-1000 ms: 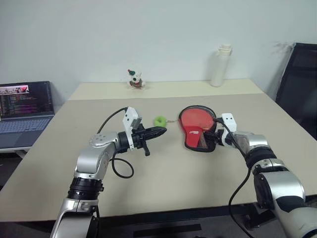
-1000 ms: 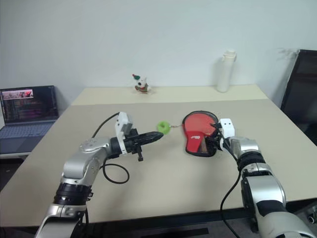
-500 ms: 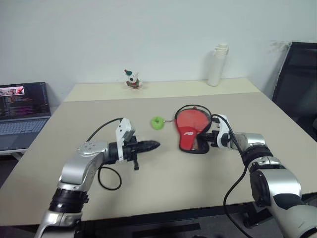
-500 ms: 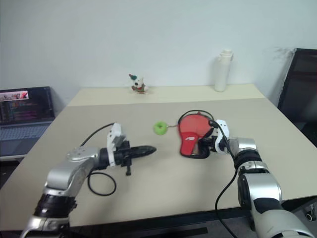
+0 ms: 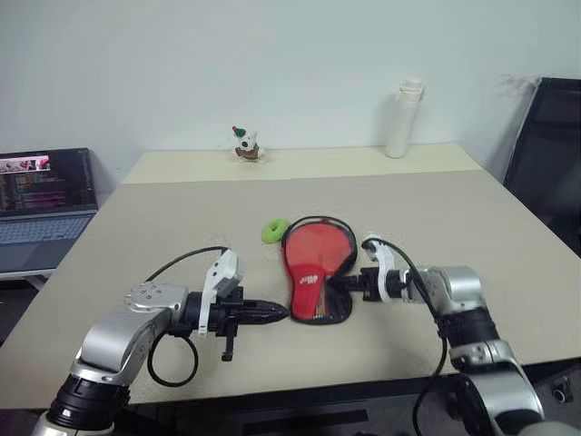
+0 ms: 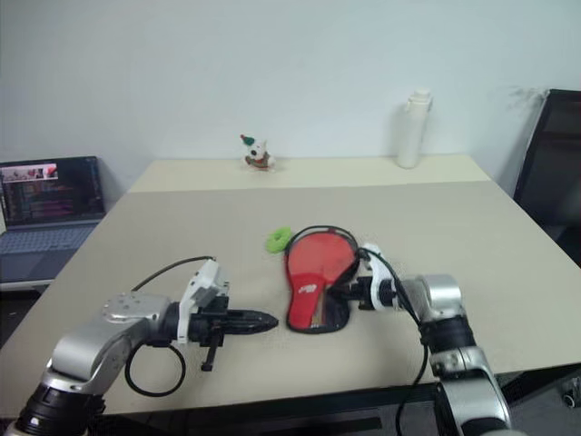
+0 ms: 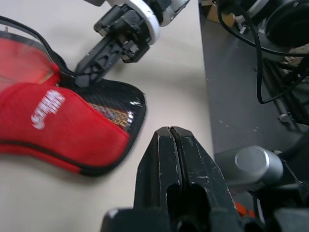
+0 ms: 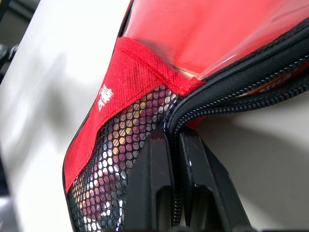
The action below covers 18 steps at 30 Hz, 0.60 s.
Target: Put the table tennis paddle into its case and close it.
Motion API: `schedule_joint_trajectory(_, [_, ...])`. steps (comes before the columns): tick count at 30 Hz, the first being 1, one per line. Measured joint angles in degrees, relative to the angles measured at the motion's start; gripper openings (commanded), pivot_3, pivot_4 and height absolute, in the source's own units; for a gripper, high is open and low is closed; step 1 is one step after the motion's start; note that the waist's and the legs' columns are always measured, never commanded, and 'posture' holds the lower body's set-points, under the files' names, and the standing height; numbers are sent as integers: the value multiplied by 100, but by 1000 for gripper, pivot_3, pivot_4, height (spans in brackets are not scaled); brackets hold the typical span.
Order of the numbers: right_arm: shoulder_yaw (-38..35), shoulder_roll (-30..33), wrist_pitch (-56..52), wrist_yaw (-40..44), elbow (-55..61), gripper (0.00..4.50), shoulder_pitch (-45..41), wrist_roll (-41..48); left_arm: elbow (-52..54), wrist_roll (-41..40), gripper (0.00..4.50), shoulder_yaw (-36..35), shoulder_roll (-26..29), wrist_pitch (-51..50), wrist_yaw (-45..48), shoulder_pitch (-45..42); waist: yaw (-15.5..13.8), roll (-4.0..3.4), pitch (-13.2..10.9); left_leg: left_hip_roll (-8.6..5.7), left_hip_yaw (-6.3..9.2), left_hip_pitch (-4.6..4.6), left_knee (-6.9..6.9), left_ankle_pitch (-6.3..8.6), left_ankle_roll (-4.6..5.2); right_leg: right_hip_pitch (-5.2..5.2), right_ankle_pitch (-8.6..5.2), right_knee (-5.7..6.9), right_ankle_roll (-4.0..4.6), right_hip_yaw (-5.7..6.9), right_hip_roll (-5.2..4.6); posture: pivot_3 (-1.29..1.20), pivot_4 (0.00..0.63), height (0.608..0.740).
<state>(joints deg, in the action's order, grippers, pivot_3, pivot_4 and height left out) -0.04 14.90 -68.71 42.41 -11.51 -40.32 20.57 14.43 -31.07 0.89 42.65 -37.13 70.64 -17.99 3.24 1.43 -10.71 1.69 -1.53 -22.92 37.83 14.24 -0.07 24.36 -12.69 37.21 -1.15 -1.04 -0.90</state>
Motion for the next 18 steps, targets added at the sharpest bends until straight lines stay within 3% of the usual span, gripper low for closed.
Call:
schedule_joint_trajectory(5, [-64,79,-798,-282,1340,14,765,386,160,-59,0,0,90,-5,8,169,-19,0,0,-1,2,1,2,0,0,-2,-17,-2,-26,2,0,0,150,740])
schedule_joint_trajectory(18, [-627,-14,-1547,-1002,2387,14,1419,860,167,-54,0,105,101,53,107,200,-71,2,1,-3,3,-2,2,1,0,-5,-19,-12,-29,3,-1,0,150,740])
